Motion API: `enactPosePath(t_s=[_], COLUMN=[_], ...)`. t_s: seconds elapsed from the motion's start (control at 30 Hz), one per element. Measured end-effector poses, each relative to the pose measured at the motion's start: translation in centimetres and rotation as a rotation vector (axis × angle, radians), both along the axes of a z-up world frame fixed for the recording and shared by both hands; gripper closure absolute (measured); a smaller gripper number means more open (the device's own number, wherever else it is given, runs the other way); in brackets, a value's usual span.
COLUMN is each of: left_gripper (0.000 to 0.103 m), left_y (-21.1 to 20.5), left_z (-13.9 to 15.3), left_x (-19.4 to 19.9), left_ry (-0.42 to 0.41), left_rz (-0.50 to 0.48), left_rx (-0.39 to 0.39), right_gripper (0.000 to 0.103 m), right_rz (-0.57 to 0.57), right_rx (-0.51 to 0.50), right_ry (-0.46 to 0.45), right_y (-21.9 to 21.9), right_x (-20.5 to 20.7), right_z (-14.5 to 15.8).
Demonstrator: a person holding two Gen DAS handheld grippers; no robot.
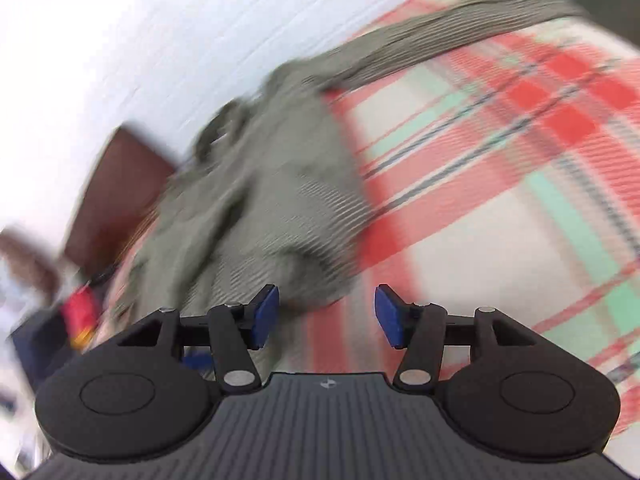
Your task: Fold clothes
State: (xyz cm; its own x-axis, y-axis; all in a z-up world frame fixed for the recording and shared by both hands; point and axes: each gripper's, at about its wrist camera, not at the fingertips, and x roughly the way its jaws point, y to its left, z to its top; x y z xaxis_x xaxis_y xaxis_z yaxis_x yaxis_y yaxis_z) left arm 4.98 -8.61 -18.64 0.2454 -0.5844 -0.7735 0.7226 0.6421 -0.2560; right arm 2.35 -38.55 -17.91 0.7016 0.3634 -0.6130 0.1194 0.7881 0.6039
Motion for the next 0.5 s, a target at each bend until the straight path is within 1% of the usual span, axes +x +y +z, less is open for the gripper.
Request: enactPosePath(t_s=[0.07,0.1,0.13,0.17,0.2,0.23,0.27,0.3,0.33,0.4,0.47,0.5], left_gripper=[0.041,0.041,0.041,0.041,0.041,0.041,0.04,0.04,0.04,0.04,0.04,0.04], left_y=[0.5,1.0,1.7,2.5,3.6,4.7,5.7,6.9,8.0,10.5,12.4,13.3], left_z=[0.4,0.8,1.5,2.3,3.0,3.7,4.4,4.8,5.1,5.2,4.8,4.6], left_x=[-0.3,-0.5,-0.7,-1.0,-1.3,-1.6,-1.9,-2.1,-2.3,-2.5,-2.6,-2.6], left_ry=[0.017,0.029,0.021,-0.009,-0.051,-0.093,-0.134,-0.159,-0.184,-0.197,-0.198,-0.198], left_rz=[0.011,0.021,0.048,0.09,0.139,0.188,0.237,0.287,0.337,0.421,0.502,0.543], left_rx=[-0.009,-0.025,-0.044,-0.054,-0.036,-0.017,0.002,0.039,0.074,0.123,0.174,0.2], right_gripper=[0.044,0.044,0.044,0.044,0.047,0.08,0.101,0.1,0.1,0.1,0.1,0.097], right_rz=[0.006,0.023,0.039,0.062,0.074,0.078,0.081,0.084,0.056,0.013,0.013,0.02], right_rx=[-0.117,-0.163,-0.209,-0.245,-0.278,-0.288,-0.298,-0.307,-0.298,-0.319,-0.341,-0.354], right_ry=[-0.037,-0.048,-0.059,-0.075,-0.089,-0.098,-0.107,-0.115,-0.143,-0.173,-0.156,-0.139], right_y=[0.4,1.0,1.6,2.2,2.7,2.7,2.7,2.7,2.4,1.4,0.8,0.7], right_x=[0.4,0.7,1.0,1.5,1.8,1.9,1.9,2.0,2.1,1.5,1.4,1.4], right_z=[0.1,0.2,0.2,0.2,0.2,0.5,0.9,1.2,1.9,3.1,3.2,3.0])
